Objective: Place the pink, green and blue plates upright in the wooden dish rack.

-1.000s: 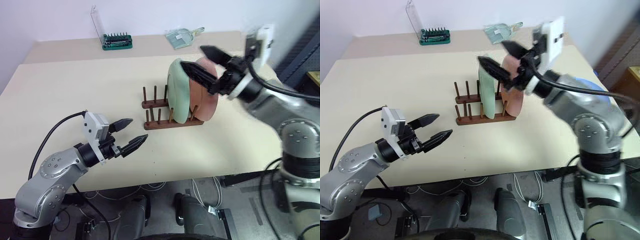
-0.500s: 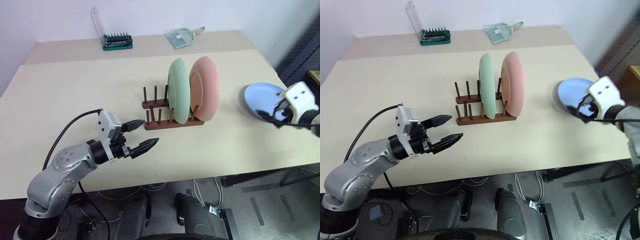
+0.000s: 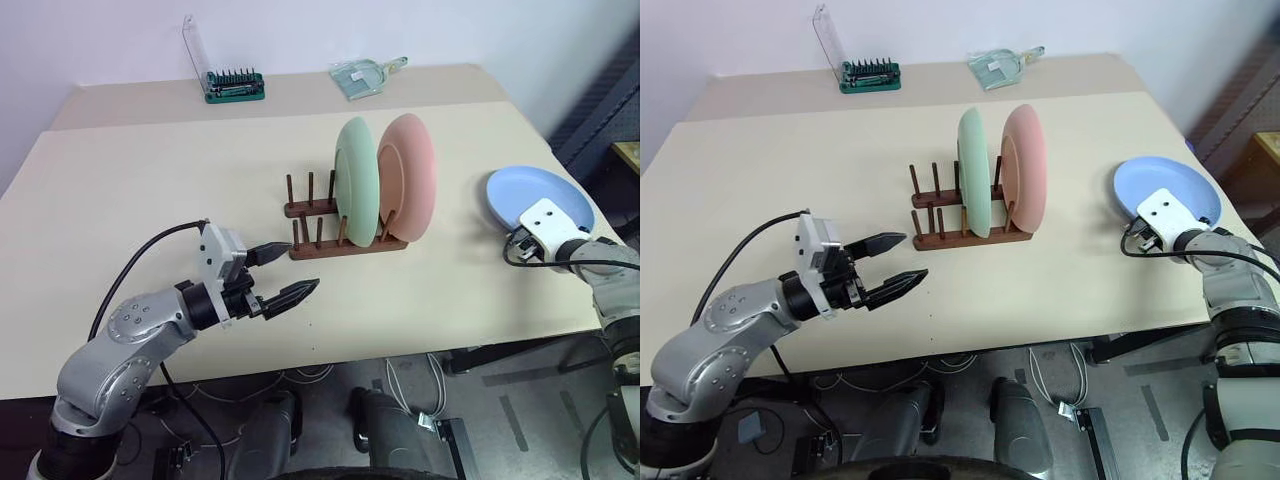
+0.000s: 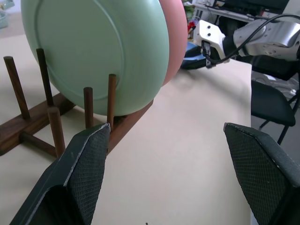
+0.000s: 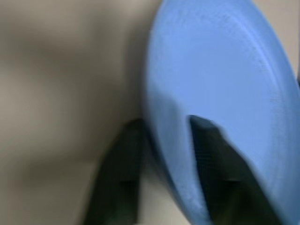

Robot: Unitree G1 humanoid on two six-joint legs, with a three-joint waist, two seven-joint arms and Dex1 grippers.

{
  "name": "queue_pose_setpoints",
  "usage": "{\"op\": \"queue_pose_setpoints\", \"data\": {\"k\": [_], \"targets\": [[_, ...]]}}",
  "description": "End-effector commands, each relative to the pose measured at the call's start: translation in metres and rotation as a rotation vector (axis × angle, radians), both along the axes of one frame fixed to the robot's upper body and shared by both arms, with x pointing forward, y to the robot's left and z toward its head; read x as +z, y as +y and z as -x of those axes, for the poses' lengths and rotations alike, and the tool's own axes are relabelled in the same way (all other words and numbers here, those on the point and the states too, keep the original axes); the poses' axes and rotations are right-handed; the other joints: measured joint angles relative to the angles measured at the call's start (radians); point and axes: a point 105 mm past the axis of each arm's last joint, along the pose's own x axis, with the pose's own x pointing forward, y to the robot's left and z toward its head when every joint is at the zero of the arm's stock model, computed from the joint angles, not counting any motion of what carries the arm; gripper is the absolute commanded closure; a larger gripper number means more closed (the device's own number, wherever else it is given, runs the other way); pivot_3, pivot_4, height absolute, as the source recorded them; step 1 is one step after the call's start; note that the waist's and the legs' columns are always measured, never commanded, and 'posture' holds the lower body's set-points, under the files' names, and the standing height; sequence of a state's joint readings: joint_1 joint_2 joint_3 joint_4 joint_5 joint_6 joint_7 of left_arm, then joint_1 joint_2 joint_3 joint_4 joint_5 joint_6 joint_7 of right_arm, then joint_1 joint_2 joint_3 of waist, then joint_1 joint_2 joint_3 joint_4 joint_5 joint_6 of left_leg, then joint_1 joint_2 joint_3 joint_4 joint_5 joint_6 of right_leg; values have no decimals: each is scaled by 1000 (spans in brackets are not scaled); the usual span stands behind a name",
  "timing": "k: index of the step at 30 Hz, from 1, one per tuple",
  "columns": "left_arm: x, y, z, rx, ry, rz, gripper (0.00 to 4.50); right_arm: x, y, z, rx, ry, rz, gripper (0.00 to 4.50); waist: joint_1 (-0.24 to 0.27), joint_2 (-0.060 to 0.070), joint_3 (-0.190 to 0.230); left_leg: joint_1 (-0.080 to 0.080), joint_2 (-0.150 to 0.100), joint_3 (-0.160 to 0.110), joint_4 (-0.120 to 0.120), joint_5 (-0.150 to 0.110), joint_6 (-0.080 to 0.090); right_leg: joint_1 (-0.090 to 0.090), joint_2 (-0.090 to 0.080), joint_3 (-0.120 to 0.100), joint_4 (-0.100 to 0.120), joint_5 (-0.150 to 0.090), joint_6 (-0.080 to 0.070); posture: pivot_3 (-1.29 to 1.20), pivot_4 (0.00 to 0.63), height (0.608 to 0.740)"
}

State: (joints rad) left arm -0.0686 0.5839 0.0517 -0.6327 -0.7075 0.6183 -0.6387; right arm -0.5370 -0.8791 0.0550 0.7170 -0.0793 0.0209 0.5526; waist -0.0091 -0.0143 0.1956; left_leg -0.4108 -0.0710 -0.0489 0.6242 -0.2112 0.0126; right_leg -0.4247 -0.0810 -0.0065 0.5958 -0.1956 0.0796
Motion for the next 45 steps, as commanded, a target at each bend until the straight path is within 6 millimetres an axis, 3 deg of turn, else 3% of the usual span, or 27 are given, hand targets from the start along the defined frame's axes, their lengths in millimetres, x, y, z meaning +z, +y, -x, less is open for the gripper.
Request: {"op": "queue_pose_setpoints", "data": {"k": [1, 3, 7, 9, 12, 15, 18, 22, 28, 30, 35, 45], "targets": [[10, 0, 4, 4, -51, 10, 491, 16, 1, -5, 10, -57, 25, 4468, 0, 0, 0, 0, 0, 0, 0, 0, 0, 0, 0, 0, 0, 0, 0, 0, 150, 740], [10, 0, 3, 4, -51, 10, 491, 33, 4, -9, 16, -128, 67, 4468, 1, 0, 0, 0, 0, 0, 0, 0, 0, 0, 0, 0, 0, 0, 0, 0, 150, 740], [11, -1, 2, -5, -53, 13, 491, 118, 19, -21, 3, -481, 78, 4468, -4, 2, 1, 0, 0, 0, 1, 0, 0, -1, 0, 0, 1, 0, 0, 0, 150, 740], [11, -2, 1, -11, -50, 15, 491, 165, 37, -19, 52, -657, 37, 4468, -6, 4, 2, 0, 0, 1, 1, 0, 0, -1, 0, 1, 2, 0, 1, 0, 150, 740], [11, -2, 0, -16, -47, 17, 491, 225, 74, -7, 182, -856, -70, 4468, -4, 4, 2, 0, 1, 1, 0, 0, 0, -2, 2, 1, 3, 0, 1, 0, 150, 740], [10, -3, -1, -21, -46, 18, 491, 260, 110, 8, 328, -944, -226, 4468, 1, 3, 1, 0, 1, -1, 0, 0, 0, -2, 2, 1, 2, 0, 1, 0, 150, 740], [11, -3, -2, -22, -49, 18, 491, 289, 185, 50, 732, -884, -651, 4468, 0, 3, 1, -1, 0, -2, 1, 0, 0, -1, 1, 0, 2, 0, 1, 0, 150, 740], [8, 4, -4, 17, -50, 10, 491, 281, 247, 90, 1042, -637, -957, 4468, 1, 3, 1, -1, 0, -4, 1, -1, 1, -1, 1, 0, 2, 0, 2, 0, 150, 740], [1, 20, -6, 88, -45, -21, 491, 269, 287, 111, 1141, -337, -1392, 4468, -2, 3, 1, -1, 0, -4, 1, -1, 1, -2, -1, 0, 2, 0, 1, 0, 150, 740], [0, 30, -8, 128, -45, -32, 491, 250, 300, 106, 1078, -211, -1470, 4468, -2, 2, 1, -1, 0, -4, -1, -1, 0, -3, -1, 0, 2, 0, 1, 0, 150, 740], [-2, 43, -7, 177, -42, -49, 491, 215, 312, 91, 910, -52, -1519, 4468, -3, 3, 1, -2, 0, -3, -3, -1, 0, -5, -1, 1, 1, 0, 0, 0, 150, 740], [-4, 48, -2, 199, -34, -52, 491, 190, 325, 82, 745, 75, -1575, 4468, -4, 3, 1, -5, 0, -3, -3, -1, 0, -8, -1, 0, 1, 0, 0, 0, 150, 740]]}}
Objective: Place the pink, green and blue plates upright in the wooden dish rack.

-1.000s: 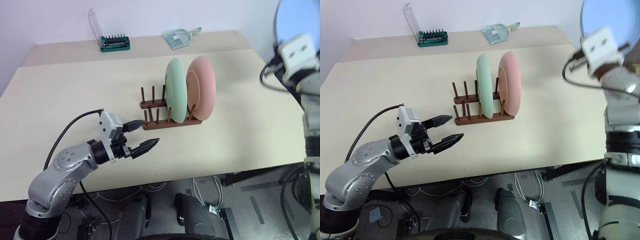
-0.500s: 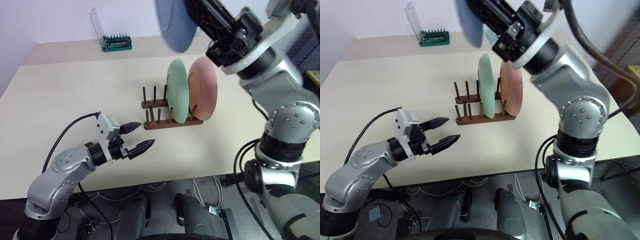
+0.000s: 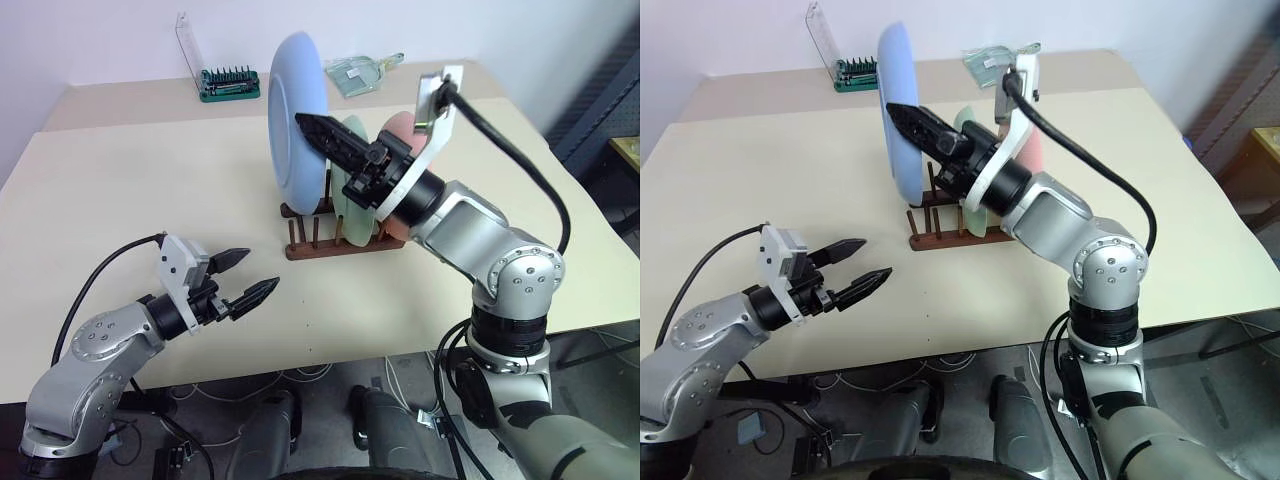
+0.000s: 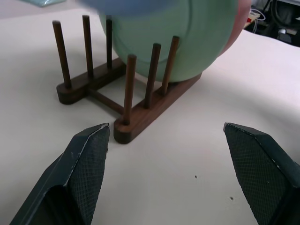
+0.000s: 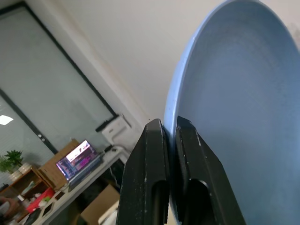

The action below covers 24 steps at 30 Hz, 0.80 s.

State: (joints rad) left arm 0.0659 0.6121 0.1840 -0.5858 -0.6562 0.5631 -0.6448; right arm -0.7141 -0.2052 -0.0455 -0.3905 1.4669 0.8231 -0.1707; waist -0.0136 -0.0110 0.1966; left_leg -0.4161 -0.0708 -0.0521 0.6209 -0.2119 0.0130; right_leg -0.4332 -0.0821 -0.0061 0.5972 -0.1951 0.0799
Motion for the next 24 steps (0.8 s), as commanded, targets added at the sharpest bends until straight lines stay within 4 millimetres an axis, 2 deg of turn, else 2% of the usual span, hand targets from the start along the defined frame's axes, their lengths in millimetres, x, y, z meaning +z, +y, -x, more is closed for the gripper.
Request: {"op": "queue_pose_setpoints", "data": {"k": [1, 18, 19, 20, 24], "targets": [[13, 1, 2, 6, -62, -9, 491, 4, 0, 3, 1, 8, -4, 4468, 1, 0, 0, 0, 0, 0, 0, 0, 0, 0, 0, 0, 0, 0, 0, 0, 150, 740], [13, -3, 3, -10, -65, -11, 491, -18, -2, -14, -59, 157, 41, 4468, 0, 0, 0, -1, 0, 0, 0, 0, 0, -1, 0, 0, 0, 0, 0, 0, 150, 740], [13, -3, 3, -10, -65, -10, 491, -18, -2, -14, -60, 157, 42, 3782, 0, 0, 0, -2, 0, 0, 0, 0, 0, -1, 0, 0, 0, 0, 0, 0, 150, 740], [14, -3, 3, -11, -65, -10, 491, -18, -2, -14, -62, 156, 43, 3480, 0, 0, 0, -2, 0, 0, 0, 0, 0, -1, 0, 0, 0, 0, 0, 0, 150, 740], [13, -4, 3, -11, -63, -9, 491, -18, -2, -15, -68, 152, 49, 1555, 0, 0, 0, -2, 0, 0, 0, 0, 0, -1, 0, 0, 0, 0, 0, 0, 150, 740]]}}
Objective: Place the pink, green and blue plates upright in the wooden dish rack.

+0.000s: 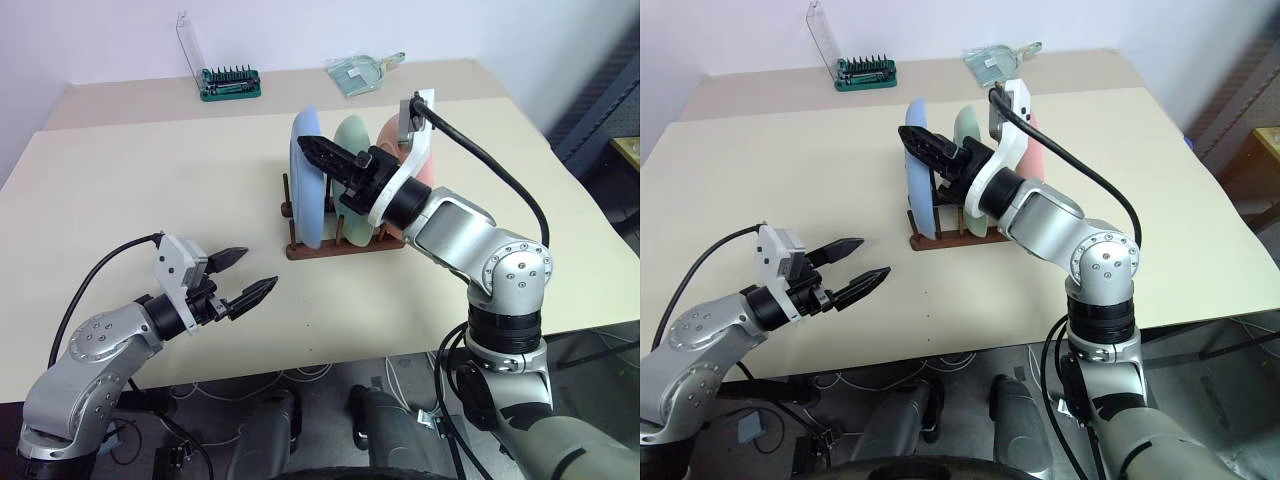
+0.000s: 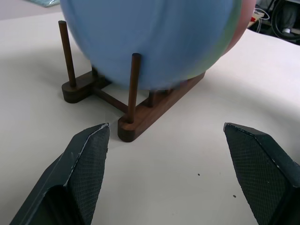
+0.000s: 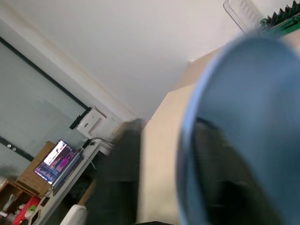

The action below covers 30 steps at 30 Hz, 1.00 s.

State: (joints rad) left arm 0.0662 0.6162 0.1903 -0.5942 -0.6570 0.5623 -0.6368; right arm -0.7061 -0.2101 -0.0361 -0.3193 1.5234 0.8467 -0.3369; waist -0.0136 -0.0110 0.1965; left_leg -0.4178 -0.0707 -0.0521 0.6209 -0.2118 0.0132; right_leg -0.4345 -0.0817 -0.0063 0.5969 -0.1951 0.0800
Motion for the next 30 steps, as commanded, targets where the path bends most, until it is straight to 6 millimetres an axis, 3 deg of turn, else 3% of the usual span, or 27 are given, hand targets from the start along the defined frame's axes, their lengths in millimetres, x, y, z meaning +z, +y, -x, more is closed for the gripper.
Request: {"op": "queue_pose_setpoints", "data": {"k": [1, 30], "targets": [[11, -5, 3, -19, -52, -4, 491, 7, 1, 5, 15, -31, -6, 1012, 0, 0, 0, 0, 0, 0, 0, 0, 0, 0, 0, 0, 0, 0, 0, 0, 150, 740], [9, -13, 2, -31, -55, 11, 491, 21, 3, -5, -74, -265, 202, 1012, 0, 0, 0, -2, 0, 0, 0, 0, 0, -2, 0, 0, 0, 0, 0, 0, 150, 740]]}}
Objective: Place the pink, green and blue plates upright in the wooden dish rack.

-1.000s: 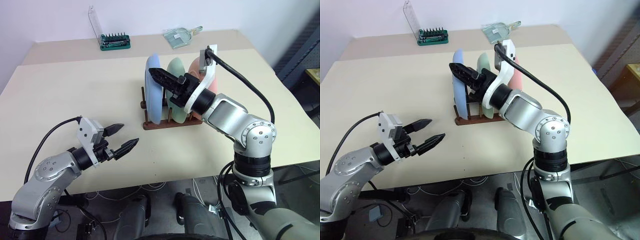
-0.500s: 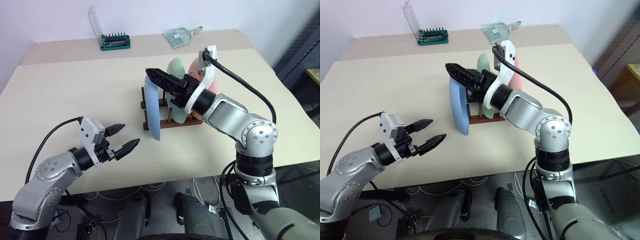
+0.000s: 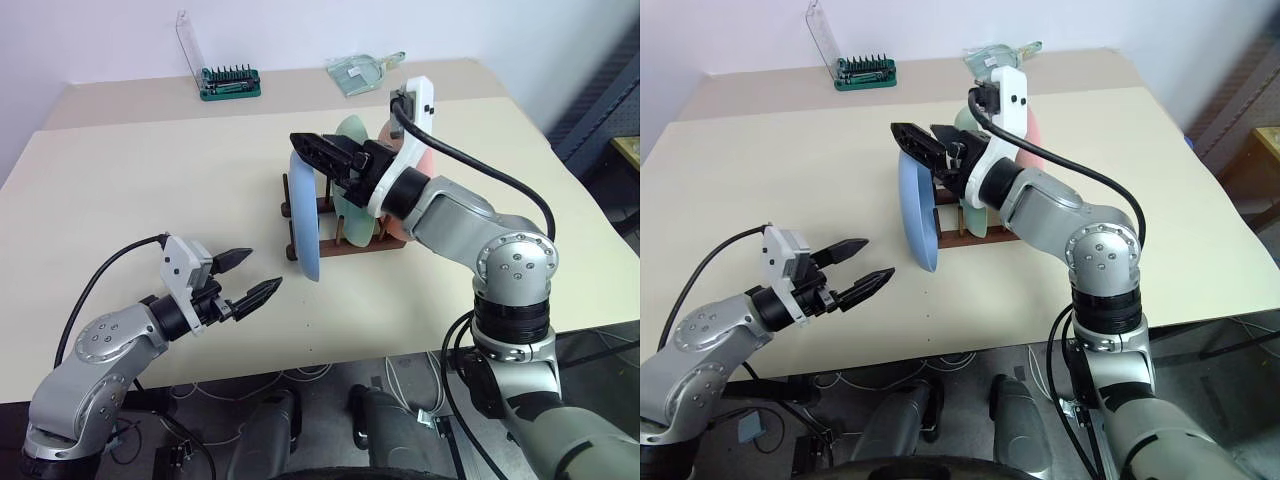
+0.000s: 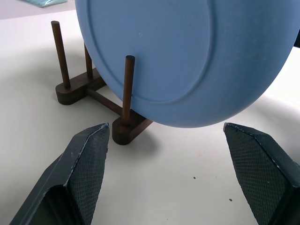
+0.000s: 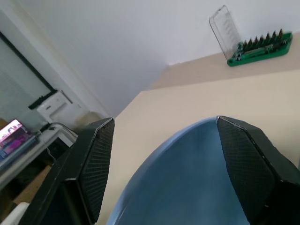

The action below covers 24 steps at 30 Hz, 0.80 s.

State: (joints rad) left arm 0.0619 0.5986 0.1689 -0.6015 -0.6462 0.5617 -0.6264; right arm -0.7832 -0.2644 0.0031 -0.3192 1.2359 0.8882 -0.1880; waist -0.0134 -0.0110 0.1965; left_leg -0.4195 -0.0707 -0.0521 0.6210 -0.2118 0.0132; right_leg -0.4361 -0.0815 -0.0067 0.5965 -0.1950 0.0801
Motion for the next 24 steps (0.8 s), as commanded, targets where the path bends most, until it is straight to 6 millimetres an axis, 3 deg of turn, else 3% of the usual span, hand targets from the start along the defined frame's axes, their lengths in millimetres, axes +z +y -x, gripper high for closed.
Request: {"op": "queue_pose_setpoints", "data": {"k": [1, 7, 14, 20, 24], "targets": [[10, -7, 2, -24, -54, 3, 491, 13, 3, 6, 19, -74, 6, 1012, 0, 0, 0, 0, 0, 0, 0, 0, 0, 0, 0, 0, 0, 0, 0, 0, 150, 740], [10, -8, 3, -25, -54, 5, 491, 27, 1, 12, 39, -178, 45, 1012, 0, 0, 0, 0, 0, 0, 0, 0, 0, 0, 0, 0, 0, 0, 0, 0, 150, 740], [10, -6, 3, -22, -50, 3, 491, 41, -27, 30, 125, -290, 123, 1012, 3, 0, 0, -2, 0, 0, 1, 0, 0, 0, 0, 0, -1, 0, 0, 0, 150, 740], [9, -5, 3, -22, -45, 1, 491, 27, -47, 51, 232, -273, 226, 1012, 2, 0, 0, -3, 0, 0, 1, 0, 0, -1, -1, -1, -1, 0, 0, 0, 150, 740], [8, -5, 2, -27, -44, 1, 491, -5, -48, 72, 339, -173, 314, 1012, 3, -1, 0, -4, 0, -1, 2, 0, 0, -1, -1, -1, -1, 0, 0, 0, 150, 740]]}}
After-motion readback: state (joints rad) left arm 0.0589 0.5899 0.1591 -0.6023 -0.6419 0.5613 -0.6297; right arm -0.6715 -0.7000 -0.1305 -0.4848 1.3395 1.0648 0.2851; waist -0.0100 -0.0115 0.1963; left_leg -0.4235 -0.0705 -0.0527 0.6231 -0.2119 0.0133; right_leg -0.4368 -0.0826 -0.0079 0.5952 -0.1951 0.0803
